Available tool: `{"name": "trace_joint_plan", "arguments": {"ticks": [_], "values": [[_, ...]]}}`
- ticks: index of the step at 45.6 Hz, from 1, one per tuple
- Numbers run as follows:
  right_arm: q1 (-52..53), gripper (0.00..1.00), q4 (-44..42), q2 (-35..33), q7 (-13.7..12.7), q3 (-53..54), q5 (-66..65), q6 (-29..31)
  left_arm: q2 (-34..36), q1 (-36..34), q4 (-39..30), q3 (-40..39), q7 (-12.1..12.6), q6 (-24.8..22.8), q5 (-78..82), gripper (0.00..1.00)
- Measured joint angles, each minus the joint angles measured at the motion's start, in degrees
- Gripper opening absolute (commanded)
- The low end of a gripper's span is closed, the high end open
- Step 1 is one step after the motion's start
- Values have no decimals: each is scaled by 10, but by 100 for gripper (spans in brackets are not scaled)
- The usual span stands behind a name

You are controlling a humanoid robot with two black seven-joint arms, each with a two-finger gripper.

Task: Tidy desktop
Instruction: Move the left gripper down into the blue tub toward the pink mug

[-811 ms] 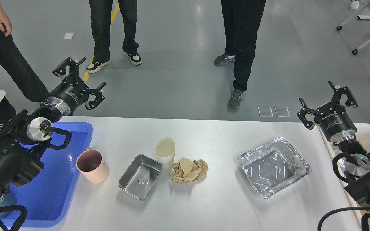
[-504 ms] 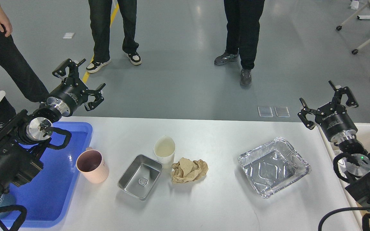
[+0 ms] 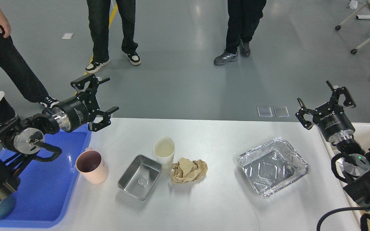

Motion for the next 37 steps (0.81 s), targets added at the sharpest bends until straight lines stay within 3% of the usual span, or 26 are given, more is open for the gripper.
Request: {"name": "trace_joint_plan", "arguments": {"ticks": [11, 15, 20, 29, 37], "values": [[0, 100, 0, 1, 0, 0, -1, 0, 219, 141, -236, -13, 6, 16, 2, 96], [0, 100, 0, 1, 0, 0, -1, 0, 295, 192, -289, -44, 2, 15, 2, 96], [-3, 100, 0, 1, 0, 0, -1, 0, 386, 236, -309, -84, -2, -14, -5, 96], [-5, 100, 0, -1, 0, 0, -1, 1, 514, 247, -313, -97, -8, -85, -44, 96], [-4, 100, 1, -1, 1, 0, -1, 1, 555, 244, -312, -101, -8, -135, -53, 97]]}}
